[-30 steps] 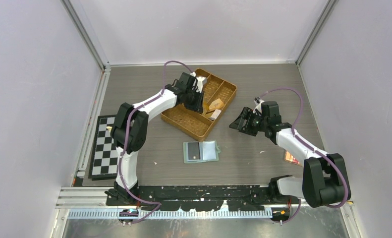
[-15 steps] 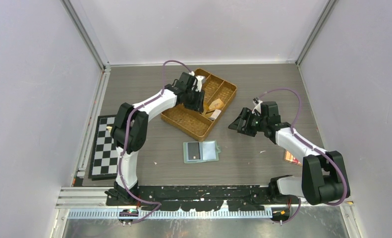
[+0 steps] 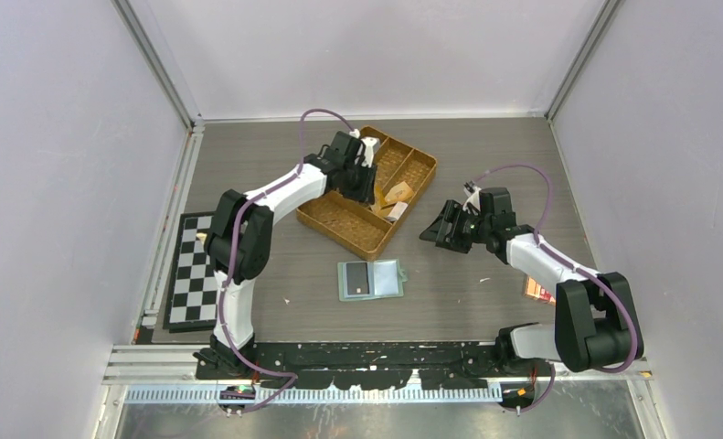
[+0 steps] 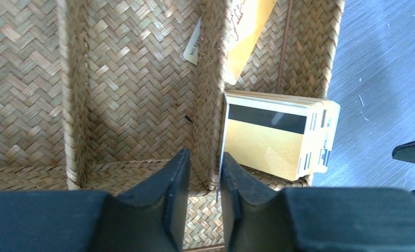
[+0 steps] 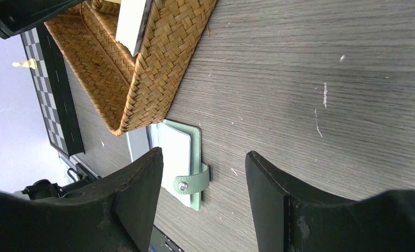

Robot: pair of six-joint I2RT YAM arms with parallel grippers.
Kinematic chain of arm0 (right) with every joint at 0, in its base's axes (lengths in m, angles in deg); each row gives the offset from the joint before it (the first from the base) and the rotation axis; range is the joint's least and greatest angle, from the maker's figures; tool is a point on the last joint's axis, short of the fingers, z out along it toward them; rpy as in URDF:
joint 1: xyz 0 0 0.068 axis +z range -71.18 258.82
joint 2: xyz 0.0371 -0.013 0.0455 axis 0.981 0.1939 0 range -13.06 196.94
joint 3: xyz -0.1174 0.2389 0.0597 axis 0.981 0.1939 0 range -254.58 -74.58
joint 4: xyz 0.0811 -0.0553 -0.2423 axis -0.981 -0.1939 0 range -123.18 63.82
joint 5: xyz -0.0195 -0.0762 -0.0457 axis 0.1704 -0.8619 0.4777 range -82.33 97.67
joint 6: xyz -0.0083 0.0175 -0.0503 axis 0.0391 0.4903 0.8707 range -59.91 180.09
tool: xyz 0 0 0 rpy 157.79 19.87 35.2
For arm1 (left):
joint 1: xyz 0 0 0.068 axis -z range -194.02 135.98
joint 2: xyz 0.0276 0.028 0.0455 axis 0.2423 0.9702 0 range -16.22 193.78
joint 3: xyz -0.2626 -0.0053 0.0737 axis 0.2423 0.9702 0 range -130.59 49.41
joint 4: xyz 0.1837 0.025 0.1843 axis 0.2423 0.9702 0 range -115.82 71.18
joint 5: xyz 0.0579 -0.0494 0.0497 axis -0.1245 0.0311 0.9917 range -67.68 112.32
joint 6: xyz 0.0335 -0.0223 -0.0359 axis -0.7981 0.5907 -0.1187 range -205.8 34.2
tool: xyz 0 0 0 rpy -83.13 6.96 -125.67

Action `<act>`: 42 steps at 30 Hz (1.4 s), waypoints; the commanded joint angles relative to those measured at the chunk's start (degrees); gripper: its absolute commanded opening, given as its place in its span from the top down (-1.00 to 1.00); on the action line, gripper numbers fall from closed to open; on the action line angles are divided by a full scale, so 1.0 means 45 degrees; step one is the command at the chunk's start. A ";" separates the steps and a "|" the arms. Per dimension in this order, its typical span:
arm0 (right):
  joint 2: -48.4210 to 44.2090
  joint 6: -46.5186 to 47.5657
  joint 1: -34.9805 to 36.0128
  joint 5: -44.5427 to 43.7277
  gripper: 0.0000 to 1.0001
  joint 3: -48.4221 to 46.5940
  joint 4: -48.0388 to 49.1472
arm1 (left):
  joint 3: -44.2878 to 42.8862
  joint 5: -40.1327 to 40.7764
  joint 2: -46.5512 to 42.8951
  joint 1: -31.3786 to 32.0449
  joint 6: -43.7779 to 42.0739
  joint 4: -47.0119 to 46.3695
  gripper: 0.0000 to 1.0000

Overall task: Put the credit cards into the card holder
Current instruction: Pick up the credit card from the storage box.

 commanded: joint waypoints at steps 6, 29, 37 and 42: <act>0.0055 0.0012 -0.0037 0.0335 -0.26 -0.0266 0.0453 | -0.0260 -0.0229 -0.0793 0.0102 -0.0136 -0.0738 0.88; -0.2138 0.0300 0.0385 0.3406 -0.39 -0.2185 -0.0818 | 0.1406 -0.6044 -0.4700 0.0073 -0.0529 0.0904 1.00; -0.2116 0.0583 0.2030 0.4330 -0.49 -0.2929 -0.1041 | 0.3103 -1.0030 -0.6223 0.0083 -0.1118 0.2105 1.00; -0.1636 0.0553 0.3522 0.4500 -0.29 -0.3288 -0.1071 | 0.3759 -1.0887 -0.6814 0.0083 -0.1367 0.2505 1.00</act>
